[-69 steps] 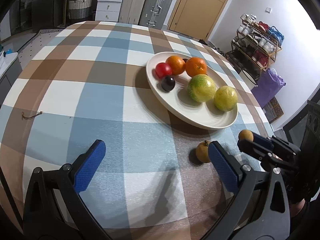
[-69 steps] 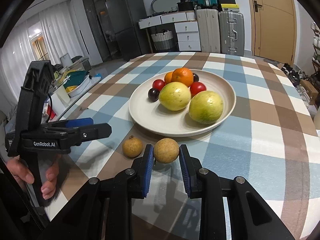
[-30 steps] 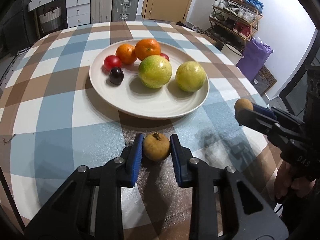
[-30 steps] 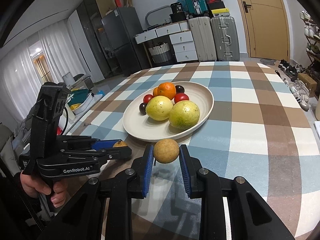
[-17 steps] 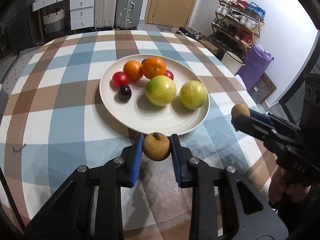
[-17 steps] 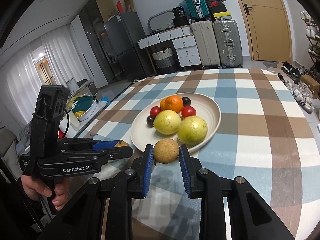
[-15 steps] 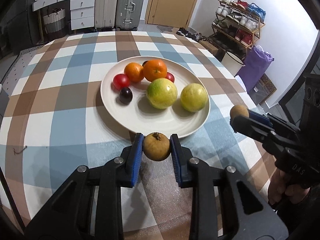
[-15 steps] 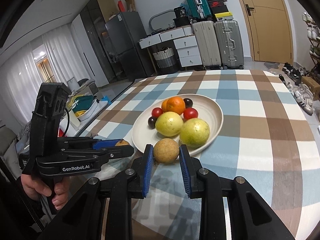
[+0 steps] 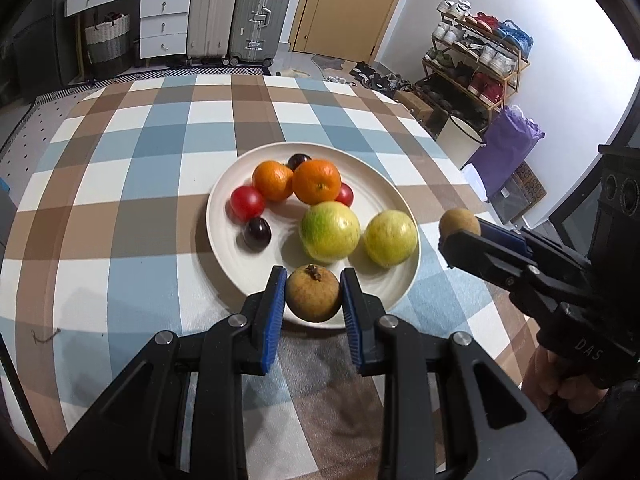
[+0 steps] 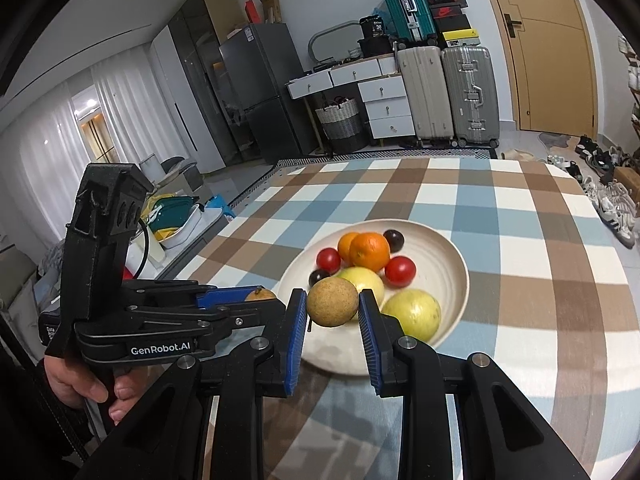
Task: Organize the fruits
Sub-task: 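Carry both held brown fruits over the cream plate, then lower the brown fruits onto the plate and open both tools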
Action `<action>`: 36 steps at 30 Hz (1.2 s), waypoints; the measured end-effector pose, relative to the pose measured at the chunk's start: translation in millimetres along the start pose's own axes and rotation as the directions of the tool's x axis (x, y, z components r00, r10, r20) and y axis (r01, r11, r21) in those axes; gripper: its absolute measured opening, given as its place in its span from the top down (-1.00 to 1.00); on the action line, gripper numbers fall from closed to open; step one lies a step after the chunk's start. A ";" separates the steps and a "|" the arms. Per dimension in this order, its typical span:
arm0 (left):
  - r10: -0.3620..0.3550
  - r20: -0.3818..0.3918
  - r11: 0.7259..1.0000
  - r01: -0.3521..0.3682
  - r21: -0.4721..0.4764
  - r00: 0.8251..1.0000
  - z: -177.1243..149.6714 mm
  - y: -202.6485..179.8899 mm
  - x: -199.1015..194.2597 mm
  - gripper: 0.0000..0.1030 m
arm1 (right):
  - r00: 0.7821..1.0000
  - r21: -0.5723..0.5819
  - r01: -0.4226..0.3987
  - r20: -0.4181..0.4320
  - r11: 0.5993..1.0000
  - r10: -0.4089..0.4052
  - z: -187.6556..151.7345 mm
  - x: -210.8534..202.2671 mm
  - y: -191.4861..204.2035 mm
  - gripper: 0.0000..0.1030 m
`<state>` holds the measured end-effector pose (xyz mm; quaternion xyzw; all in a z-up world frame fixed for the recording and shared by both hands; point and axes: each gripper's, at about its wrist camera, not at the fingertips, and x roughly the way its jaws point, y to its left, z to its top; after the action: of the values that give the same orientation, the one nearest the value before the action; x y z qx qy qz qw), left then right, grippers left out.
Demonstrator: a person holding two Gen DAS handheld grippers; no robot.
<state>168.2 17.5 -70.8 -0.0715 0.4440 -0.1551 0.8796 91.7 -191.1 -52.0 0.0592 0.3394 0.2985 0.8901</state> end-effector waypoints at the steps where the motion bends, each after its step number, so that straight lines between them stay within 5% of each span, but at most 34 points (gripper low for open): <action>1: -0.001 0.000 1.000 0.001 -0.003 1.000 2.7 1.4 0.2 0.52 | 1.000 0.002 -0.004 -0.003 1.000 0.004 3.6 2.5 -0.3 0.49; 9: -0.023 -0.020 1.000 0.023 -0.016 1.000 15.9 8.2 13.3 0.52 | 1.000 -0.012 -0.016 -0.022 1.000 0.016 20.4 17.2 -0.3 0.49; 32: -0.056 -0.064 0.998 0.053 -0.043 0.996 14.9 17.6 53.4 0.52 | 0.989 0.051 -0.022 -0.143 0.998 0.029 1.8 58.3 -20.2 0.48; 36: -0.057 -0.059 0.997 0.054 -0.049 0.997 17.1 17.8 52.7 0.51 | 0.991 0.066 -0.012 -0.135 0.998 0.021 1.9 57.6 -24.3 0.20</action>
<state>215.1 16.3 -105.4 -0.0998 0.4719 -0.1710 0.8591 138.9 -177.7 -90.8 0.0705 0.4081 0.2979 0.8601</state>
